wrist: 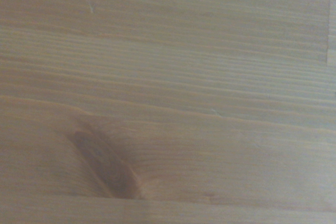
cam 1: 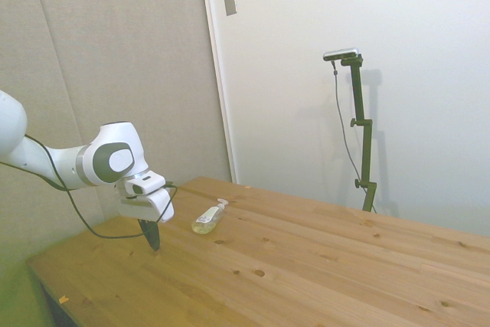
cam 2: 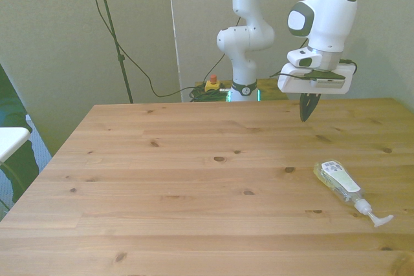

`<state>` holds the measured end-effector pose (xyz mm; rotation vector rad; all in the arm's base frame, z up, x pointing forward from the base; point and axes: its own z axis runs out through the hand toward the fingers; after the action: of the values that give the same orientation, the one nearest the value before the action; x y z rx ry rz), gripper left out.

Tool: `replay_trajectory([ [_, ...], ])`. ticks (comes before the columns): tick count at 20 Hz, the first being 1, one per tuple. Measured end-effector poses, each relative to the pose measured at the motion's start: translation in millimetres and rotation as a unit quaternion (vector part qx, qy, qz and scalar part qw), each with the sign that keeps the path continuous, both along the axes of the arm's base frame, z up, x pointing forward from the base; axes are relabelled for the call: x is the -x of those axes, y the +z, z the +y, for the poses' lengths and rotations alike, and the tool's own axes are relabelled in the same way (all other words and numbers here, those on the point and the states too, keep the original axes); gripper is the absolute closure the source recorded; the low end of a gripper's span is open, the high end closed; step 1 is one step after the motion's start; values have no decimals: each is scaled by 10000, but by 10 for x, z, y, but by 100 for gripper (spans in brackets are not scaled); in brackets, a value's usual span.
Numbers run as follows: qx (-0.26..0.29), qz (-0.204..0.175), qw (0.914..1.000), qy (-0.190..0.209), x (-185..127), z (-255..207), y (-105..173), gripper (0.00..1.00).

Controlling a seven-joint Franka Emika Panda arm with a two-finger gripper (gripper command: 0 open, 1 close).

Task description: Knock down the sanitizer

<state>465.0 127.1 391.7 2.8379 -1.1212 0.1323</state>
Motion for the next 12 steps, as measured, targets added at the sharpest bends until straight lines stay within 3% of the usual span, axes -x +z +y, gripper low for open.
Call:
replay_trajectory([
  [12, 1, -146, 9999, -25, 124, -98, 151, 0],
])
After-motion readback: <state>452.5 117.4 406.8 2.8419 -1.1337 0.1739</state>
